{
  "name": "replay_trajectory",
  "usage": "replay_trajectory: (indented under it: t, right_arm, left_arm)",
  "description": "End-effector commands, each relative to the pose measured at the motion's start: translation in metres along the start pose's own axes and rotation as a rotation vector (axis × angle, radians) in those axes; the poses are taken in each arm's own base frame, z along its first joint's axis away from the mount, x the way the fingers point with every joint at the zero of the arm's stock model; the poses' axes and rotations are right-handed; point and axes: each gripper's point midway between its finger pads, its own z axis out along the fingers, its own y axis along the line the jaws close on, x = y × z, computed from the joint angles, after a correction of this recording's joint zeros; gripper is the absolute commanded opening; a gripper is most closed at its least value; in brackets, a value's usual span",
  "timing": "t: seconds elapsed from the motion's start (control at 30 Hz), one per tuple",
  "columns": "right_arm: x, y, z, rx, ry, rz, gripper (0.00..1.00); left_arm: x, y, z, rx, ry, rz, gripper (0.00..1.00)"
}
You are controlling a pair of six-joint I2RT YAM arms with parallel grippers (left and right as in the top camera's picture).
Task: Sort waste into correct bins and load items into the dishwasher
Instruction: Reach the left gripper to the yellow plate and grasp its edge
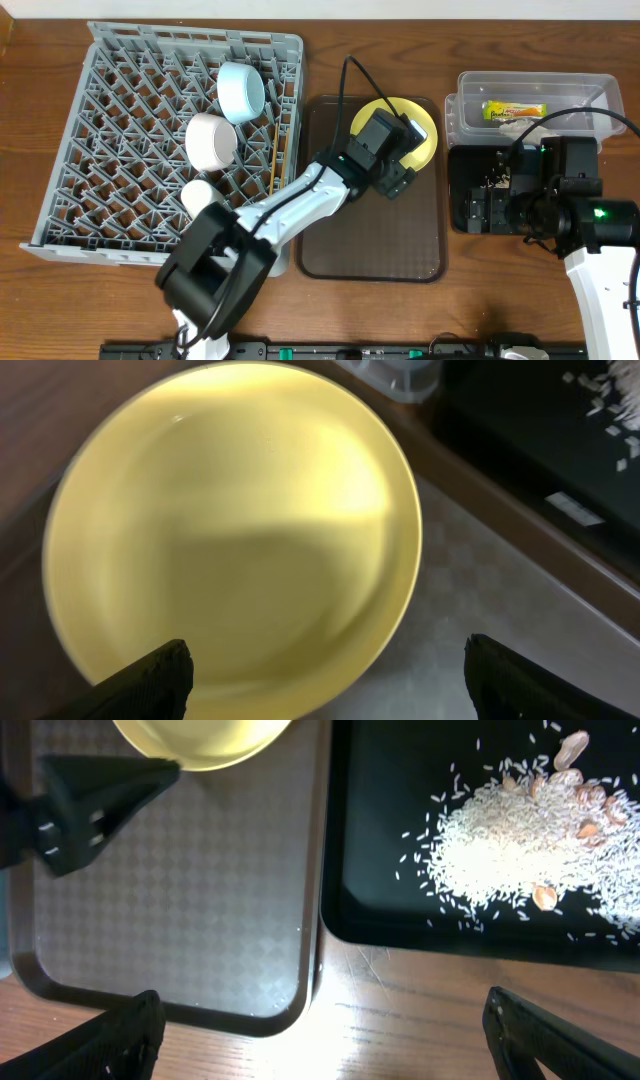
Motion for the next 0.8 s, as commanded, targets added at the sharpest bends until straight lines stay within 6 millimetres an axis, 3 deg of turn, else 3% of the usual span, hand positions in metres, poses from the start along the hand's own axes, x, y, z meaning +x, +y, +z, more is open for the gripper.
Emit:
replay_trajectory:
  t: [0.0, 0.23, 0.4, 0.47, 0.5, 0.63, 0.77]
  right_arm:
    - [-0.001, -0.002, -0.005, 0.006, -0.002, 0.017, 0.99]
    - [0.0, -0.002, -0.005, 0.006, 0.003, 0.018, 0.99]
    - [0.0, -0.002, -0.005, 0.006, 0.003, 0.018, 0.99]
    - [0.0, -0.002, -0.005, 0.006, 0.003, 0.018, 0.99]
    - [0.0, -0.002, -0.005, 0.006, 0.002, 0.018, 0.99]
    - [0.0, -0.002, -0.005, 0.006, 0.002, 0.018, 0.99]
    - [-0.001, -0.002, -0.005, 0.006, -0.001, 0.017, 0.99]
  left_arm:
    - [-0.008, 0.001, 0.019, 0.005, -0.031, 0.022, 0.87]
    - [0.016, -0.001, 0.047, 0.012, 0.022, 0.018, 0.86]
    - [0.038, -0.004, 0.054, 0.023, 0.093, 0.015, 0.81]
    - [0.044, -0.005, 0.053, 0.027, 0.119, 0.013, 0.76]
    - [0.052, -0.006, 0.052, 0.031, 0.153, 0.011, 0.67]
    - [0.079, -0.01, 0.046, 0.043, 0.267, -0.026, 0.49]
    - [0.104, -0.014, 0.038, 0.037, 0.377, -0.138, 0.41]
